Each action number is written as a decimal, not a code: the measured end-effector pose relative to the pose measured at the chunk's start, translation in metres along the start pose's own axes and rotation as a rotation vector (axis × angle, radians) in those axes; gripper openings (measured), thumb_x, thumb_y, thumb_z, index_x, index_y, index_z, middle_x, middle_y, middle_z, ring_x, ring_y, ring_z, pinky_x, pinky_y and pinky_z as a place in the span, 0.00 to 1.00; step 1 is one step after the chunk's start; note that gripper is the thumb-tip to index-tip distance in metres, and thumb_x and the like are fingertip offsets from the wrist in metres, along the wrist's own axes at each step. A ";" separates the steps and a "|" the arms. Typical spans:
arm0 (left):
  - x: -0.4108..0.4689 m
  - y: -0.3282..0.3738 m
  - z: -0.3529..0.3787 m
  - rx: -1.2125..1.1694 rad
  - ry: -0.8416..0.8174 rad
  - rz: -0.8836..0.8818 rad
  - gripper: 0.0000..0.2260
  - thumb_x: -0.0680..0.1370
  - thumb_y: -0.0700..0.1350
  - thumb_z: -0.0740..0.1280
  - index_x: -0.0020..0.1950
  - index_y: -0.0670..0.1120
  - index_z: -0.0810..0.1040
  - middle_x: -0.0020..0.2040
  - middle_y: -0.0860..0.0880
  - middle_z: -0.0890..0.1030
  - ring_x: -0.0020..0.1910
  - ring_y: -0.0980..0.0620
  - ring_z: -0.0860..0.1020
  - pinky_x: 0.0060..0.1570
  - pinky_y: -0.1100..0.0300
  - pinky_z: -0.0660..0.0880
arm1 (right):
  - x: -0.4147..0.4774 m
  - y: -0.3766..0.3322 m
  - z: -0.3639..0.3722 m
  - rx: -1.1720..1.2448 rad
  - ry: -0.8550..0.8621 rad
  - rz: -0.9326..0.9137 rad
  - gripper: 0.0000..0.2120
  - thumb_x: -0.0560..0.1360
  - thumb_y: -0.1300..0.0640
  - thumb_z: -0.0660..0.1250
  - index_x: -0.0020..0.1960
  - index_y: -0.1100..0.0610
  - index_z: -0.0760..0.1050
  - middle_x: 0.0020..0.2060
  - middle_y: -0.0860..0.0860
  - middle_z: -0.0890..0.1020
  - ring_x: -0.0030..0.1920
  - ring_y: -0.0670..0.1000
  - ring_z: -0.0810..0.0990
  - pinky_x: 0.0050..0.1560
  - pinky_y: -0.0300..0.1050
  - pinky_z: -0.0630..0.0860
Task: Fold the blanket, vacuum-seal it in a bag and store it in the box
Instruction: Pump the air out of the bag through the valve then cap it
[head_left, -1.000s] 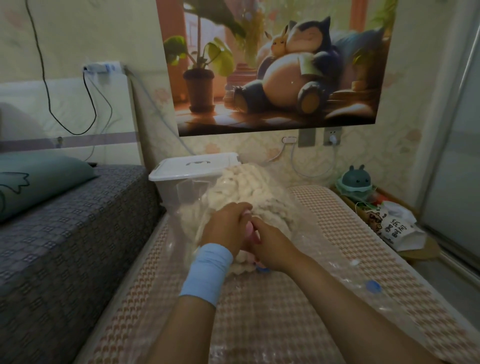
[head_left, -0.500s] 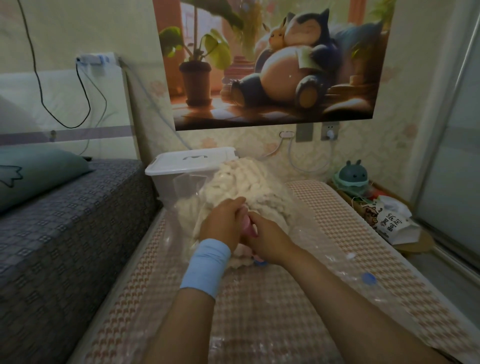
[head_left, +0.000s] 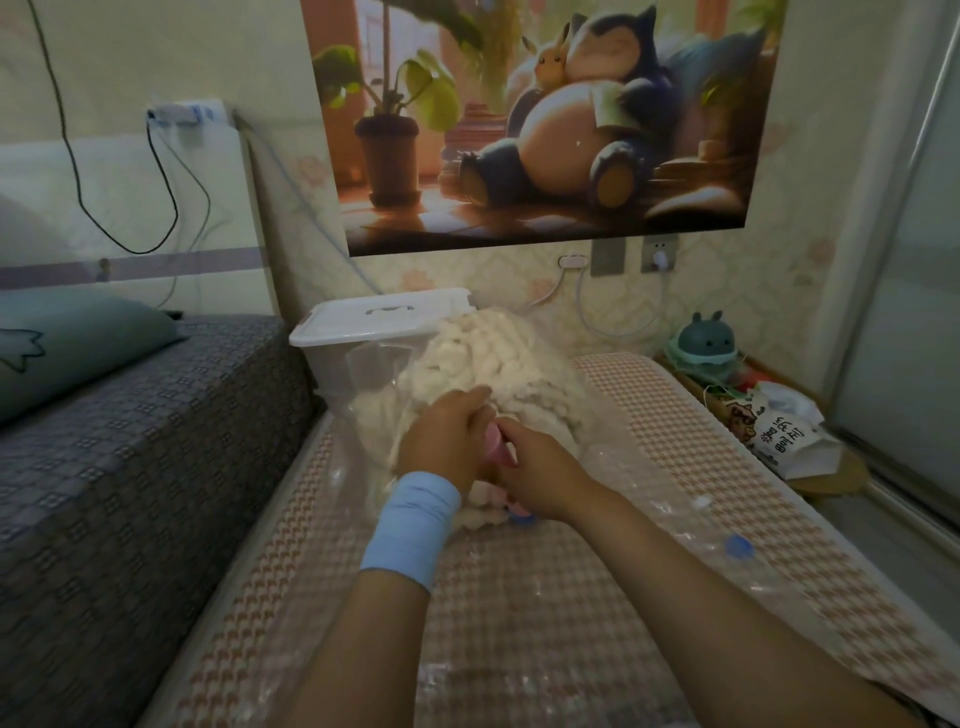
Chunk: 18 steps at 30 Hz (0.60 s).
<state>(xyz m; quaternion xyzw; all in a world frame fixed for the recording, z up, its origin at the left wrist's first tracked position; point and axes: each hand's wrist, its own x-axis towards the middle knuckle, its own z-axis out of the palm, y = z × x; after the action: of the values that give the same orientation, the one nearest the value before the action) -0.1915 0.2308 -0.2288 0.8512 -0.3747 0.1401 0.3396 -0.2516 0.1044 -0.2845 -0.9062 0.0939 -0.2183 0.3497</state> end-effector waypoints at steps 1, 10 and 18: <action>-0.001 0.001 0.001 0.036 -0.031 -0.011 0.14 0.81 0.49 0.60 0.66 0.52 0.76 0.61 0.48 0.78 0.58 0.47 0.76 0.56 0.57 0.70 | -0.001 0.000 0.000 -0.004 0.006 -0.007 0.19 0.73 0.46 0.72 0.61 0.48 0.74 0.52 0.47 0.83 0.50 0.50 0.81 0.49 0.52 0.78; 0.009 0.032 -0.072 -0.061 0.681 0.350 0.10 0.79 0.48 0.65 0.56 0.48 0.82 0.51 0.52 0.84 0.48 0.55 0.81 0.52 0.62 0.76 | -0.001 0.003 -0.008 0.034 -0.033 -0.005 0.21 0.72 0.46 0.74 0.63 0.43 0.73 0.54 0.41 0.80 0.51 0.46 0.79 0.50 0.49 0.79; -0.002 0.013 -0.006 0.017 -0.019 -0.055 0.12 0.80 0.50 0.61 0.61 0.56 0.79 0.58 0.51 0.81 0.55 0.48 0.79 0.56 0.57 0.74 | -0.005 -0.003 -0.005 -0.020 -0.031 0.005 0.22 0.73 0.44 0.68 0.64 0.50 0.71 0.53 0.49 0.82 0.49 0.52 0.81 0.46 0.49 0.76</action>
<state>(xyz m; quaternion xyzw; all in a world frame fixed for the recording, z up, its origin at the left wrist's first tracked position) -0.2022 0.2295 -0.2192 0.8655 -0.3530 0.1256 0.3324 -0.2580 0.1054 -0.2805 -0.9128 0.0928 -0.2024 0.3424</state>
